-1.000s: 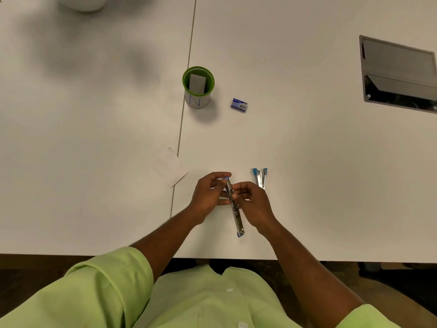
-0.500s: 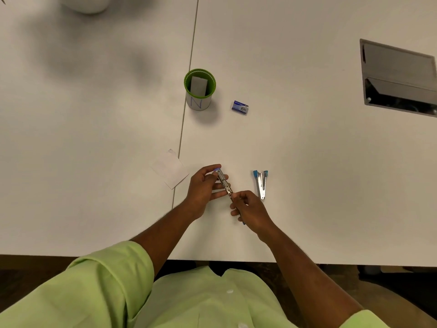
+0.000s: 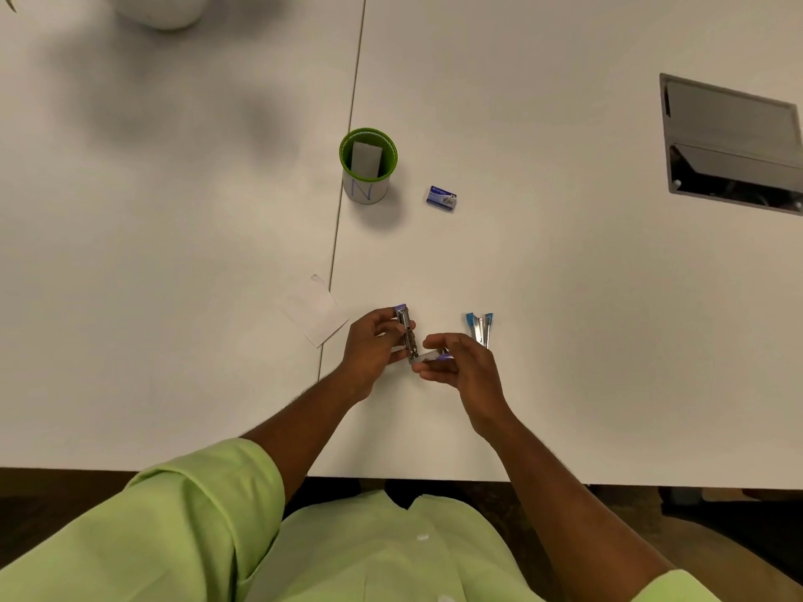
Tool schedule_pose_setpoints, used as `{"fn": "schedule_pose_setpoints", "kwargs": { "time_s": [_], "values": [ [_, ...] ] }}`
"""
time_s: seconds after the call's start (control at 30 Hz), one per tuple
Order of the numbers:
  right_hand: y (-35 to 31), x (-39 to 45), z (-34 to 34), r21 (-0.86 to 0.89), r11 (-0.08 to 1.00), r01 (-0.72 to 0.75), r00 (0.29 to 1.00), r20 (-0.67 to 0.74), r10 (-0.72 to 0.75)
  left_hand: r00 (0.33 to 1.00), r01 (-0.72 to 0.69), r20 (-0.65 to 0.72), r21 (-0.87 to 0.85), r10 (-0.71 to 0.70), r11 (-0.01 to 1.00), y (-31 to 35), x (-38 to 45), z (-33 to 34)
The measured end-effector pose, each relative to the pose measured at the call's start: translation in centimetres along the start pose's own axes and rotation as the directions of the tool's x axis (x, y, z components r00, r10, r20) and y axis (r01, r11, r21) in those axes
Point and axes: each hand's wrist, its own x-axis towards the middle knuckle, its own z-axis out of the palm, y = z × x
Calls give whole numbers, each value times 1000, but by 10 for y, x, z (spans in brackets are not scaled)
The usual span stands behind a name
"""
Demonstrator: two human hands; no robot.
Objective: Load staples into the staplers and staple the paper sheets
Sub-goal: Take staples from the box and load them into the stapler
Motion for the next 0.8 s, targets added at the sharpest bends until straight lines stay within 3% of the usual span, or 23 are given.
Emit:
{"fn": "schedule_pose_setpoints", "kwargs": {
  "time_s": [0.13,0.3,0.37,0.47,0.63,0.8],
  "values": [
    [-2,1,7,37,999,33,999,17,-33,1000,2,15,37,-3,999,0,-4,0],
    [3,8,15,-294,952,82,980,-148,-131,996,31,83,62,-37,998,1,-9,3],
    [1,10,16,-337,939,73,975,-173,-138,993,53,103,50,-58,997,1,-11,3],
    [-1,10,18,-321,943,92,983,-121,-137,989,33,144,37,-38,999,0,-13,2],
    [-5,12,17,-301,946,118,993,40,-111,984,-152,125,239,125,959,-5,-11,5],
    [-8,13,17,-255,956,143,989,54,-134,975,-223,78,280,209,934,-2,-9,6]
  ]
}}
